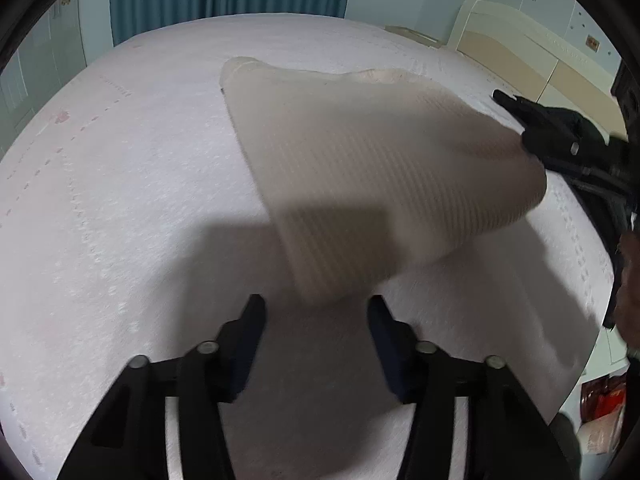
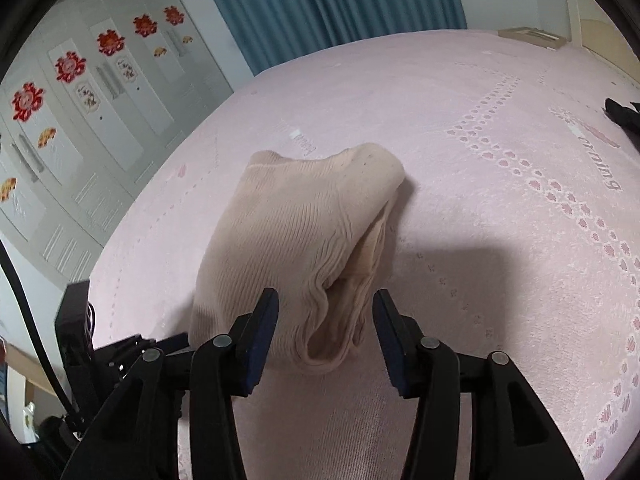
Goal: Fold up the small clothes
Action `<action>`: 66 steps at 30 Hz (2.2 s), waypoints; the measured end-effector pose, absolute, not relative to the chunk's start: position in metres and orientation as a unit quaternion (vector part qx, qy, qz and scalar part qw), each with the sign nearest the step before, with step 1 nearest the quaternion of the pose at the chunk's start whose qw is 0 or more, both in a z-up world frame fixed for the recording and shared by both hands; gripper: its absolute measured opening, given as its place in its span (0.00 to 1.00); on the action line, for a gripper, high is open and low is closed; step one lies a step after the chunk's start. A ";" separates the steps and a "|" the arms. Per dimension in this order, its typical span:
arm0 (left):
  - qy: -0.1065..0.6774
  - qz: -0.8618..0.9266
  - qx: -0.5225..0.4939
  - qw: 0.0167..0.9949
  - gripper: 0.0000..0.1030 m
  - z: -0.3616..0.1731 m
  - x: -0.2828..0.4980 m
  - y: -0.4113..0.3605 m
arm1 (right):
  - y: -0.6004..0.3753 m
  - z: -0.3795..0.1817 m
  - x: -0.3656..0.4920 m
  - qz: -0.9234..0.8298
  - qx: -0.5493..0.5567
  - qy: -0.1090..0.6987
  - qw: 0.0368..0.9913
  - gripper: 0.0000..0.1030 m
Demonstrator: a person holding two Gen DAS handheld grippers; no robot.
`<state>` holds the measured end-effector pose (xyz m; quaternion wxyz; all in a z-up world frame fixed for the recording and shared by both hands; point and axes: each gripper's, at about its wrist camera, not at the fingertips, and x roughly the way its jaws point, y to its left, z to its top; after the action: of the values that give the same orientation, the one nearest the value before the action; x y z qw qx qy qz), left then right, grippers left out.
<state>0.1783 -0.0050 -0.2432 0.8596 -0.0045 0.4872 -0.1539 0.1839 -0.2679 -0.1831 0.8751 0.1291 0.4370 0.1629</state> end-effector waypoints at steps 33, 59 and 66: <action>0.484 -0.159 -0.123 0.851 0.12 -0.239 0.191 0.053 | -0.279 -0.223 0.227 0.133 0.210 0.421 0.872 0.11; 0.442 -0.149 -0.165 0.869 0.48 -0.200 0.209 0.086 | -0.295 -0.219 0.270 0.132 0.246 0.424 0.861 0.10; 0.445 -0.149 -0.189 0.863 0.49 -0.207 0.245 0.076 | -0.283 -0.226 0.266 0.104 0.191 0.453 0.865 0.10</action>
<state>0.2449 0.0756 -0.2070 0.8627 -0.1895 0.4445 -0.1494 0.2661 -0.2826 -0.2257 0.8648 0.1910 0.4525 0.1038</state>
